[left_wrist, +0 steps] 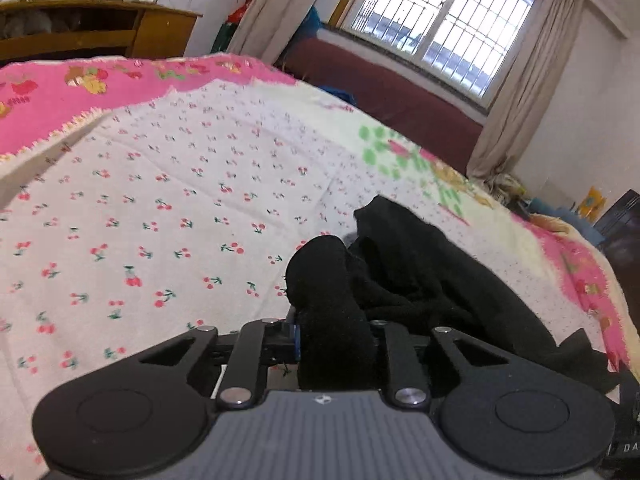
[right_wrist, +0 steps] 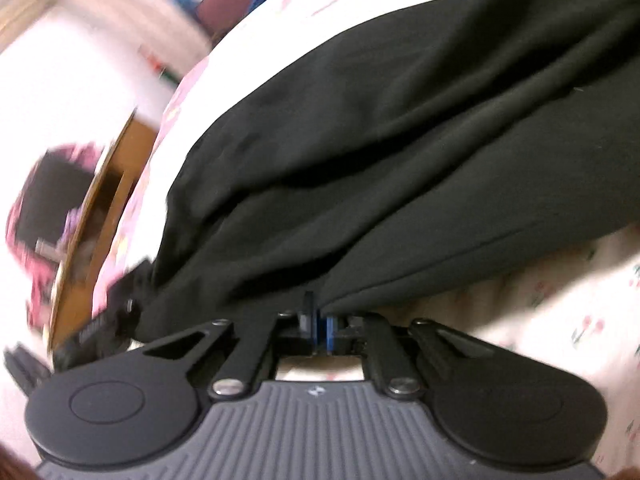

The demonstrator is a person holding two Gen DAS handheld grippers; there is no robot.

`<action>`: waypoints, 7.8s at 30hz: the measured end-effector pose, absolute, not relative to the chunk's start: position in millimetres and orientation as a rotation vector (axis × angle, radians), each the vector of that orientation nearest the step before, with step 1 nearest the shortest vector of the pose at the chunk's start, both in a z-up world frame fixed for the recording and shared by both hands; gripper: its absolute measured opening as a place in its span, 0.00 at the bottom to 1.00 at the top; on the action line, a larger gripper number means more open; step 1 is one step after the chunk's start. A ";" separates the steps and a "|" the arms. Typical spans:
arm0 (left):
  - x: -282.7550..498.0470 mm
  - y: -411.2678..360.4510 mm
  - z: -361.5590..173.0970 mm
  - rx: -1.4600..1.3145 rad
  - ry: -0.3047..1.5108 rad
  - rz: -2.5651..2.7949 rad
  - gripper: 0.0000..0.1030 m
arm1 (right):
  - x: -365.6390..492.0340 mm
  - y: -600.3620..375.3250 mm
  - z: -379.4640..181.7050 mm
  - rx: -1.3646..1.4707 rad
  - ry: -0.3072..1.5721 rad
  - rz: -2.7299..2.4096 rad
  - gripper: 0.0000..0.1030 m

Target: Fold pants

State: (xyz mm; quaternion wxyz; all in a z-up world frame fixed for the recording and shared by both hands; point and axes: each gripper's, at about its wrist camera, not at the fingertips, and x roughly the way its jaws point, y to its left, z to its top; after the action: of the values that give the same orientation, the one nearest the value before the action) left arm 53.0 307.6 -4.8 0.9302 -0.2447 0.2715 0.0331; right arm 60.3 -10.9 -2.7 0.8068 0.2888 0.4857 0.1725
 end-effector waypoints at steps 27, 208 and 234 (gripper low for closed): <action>166.1 300.5 34.9 -0.247 0.701 -0.117 0.68 | 190.4 39.0 55.9 -0.172 0.855 0.571 0.43; 59.8 220.4 43.7 0.135 0.740 -0.381 0.34 | 1.6 20.6 21.2 -0.646 0.599 0.755 0.49; 104.3 240.2 60.6 -0.197 0.679 -0.313 0.27 | 217.4 -230.7 3.7 0.583 0.791 -0.093 0.61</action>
State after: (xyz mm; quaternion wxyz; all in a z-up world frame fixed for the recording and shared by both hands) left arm 104.3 240.2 60.6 0.9263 -0.0963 0.3310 -0.1524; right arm 217.4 -230.7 3.7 0.8807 0.2799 0.3796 -0.0446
